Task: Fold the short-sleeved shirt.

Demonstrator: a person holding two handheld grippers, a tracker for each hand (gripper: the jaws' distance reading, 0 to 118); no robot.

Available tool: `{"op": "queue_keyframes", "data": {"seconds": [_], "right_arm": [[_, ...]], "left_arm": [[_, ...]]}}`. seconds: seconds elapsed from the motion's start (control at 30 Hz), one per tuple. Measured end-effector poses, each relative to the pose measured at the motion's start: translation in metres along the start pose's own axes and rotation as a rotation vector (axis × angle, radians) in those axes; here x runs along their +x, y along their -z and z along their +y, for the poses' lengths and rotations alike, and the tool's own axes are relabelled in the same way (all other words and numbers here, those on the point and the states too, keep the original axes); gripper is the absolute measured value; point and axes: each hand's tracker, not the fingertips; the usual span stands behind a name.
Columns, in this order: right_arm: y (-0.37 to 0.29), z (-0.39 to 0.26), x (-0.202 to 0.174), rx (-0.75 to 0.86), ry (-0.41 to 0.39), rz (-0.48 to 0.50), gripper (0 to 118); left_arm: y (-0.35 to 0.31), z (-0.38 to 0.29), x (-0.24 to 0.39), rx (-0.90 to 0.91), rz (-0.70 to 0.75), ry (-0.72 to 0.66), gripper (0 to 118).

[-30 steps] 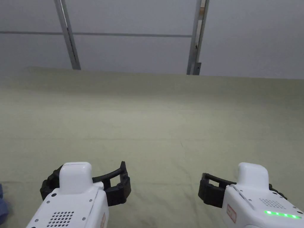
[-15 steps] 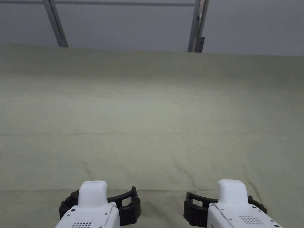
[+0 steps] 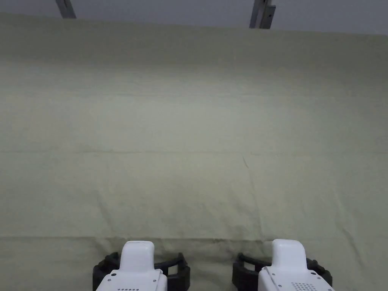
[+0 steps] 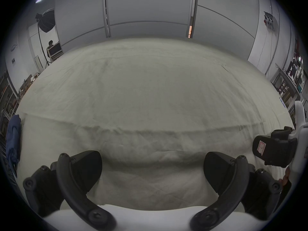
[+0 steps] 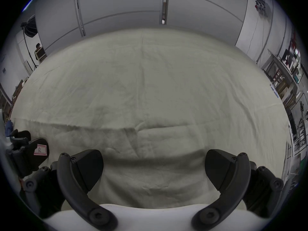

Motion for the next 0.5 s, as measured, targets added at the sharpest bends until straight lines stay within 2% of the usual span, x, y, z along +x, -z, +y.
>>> {"op": "queue_keyframes", "data": {"seconds": [0.07, 0.5], "right_arm": [[-0.0008, -0.0123, -0.0005, 0.082, 0.001, -0.004, 118], [-0.0019, -0.0086, 0.0023, 0.057, 0.013, 0.012, 118]], "left_arm": [[-0.0003, 0.0008, 0.0027, -0.002, 0.013, 0.008, 118], [-0.0008, -0.0023, 0.0016, 0.014, 0.011, 0.005, 118]]}}
